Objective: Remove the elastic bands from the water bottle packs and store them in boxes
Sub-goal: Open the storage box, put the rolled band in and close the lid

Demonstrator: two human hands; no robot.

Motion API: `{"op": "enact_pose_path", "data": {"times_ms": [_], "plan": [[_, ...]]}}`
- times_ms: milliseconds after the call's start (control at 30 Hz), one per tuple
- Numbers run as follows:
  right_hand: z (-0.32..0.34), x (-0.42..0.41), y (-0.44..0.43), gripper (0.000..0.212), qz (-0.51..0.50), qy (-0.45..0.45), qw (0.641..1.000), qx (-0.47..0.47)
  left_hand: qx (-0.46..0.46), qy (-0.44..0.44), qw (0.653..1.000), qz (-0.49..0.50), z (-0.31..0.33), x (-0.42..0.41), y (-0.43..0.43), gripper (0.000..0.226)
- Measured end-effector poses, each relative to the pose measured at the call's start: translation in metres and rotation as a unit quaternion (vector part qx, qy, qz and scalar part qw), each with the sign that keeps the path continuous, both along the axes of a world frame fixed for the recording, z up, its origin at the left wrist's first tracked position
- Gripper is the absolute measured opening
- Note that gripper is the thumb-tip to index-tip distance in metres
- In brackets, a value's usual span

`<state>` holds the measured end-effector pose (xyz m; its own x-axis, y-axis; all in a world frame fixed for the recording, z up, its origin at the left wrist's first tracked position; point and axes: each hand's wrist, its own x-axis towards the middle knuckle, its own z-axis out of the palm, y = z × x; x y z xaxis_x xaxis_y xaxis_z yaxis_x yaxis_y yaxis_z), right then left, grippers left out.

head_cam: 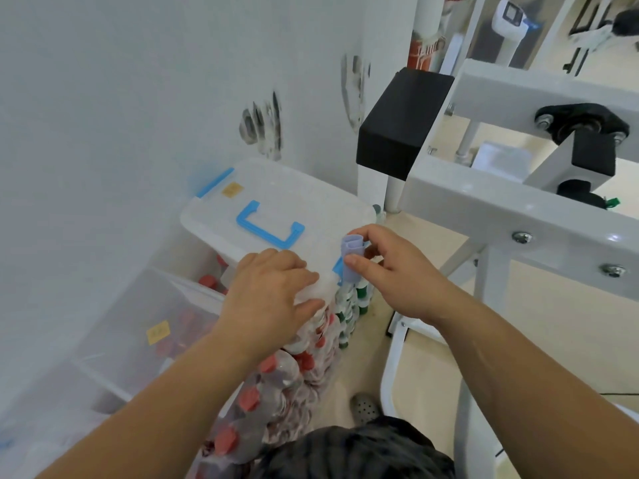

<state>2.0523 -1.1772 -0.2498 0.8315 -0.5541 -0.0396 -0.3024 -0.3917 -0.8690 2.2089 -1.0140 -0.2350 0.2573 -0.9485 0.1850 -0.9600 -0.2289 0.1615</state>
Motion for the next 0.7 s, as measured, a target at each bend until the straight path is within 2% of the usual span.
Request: {"op": "enact_pose_path", "data": {"times_ms": [133,233,300,400,567,700], "plan": [[0.002,-0.004,-0.003,0.014,0.027,0.028,0.998,-0.056,-0.007,0.0,1.0,-0.018,-0.003,-0.002,0.001,0.039],[-0.006,-0.016,-0.004,0.012,0.014,0.046,0.998,-0.046,-0.027,0.014,1.0,0.005,-0.004,0.003,0.002,0.037],[-0.015,-0.029,-0.003,0.007,-0.007,0.033,0.999,0.004,-0.032,0.015,0.999,0.014,-0.004,0.008,0.001,0.037],[-0.02,-0.038,0.002,0.011,-0.036,-0.002,0.999,0.035,-0.034,0.007,0.999,0.013,-0.002,0.007,-0.003,0.037],[-0.003,-0.026,0.005,0.015,-0.054,-0.069,0.996,0.023,-0.04,0.025,0.999,0.02,0.0,0.003,-0.007,0.037],[0.017,-0.001,0.004,0.011,-0.037,-0.071,0.997,-0.007,-0.084,0.058,0.995,0.01,0.008,0.01,0.001,0.036]]}}
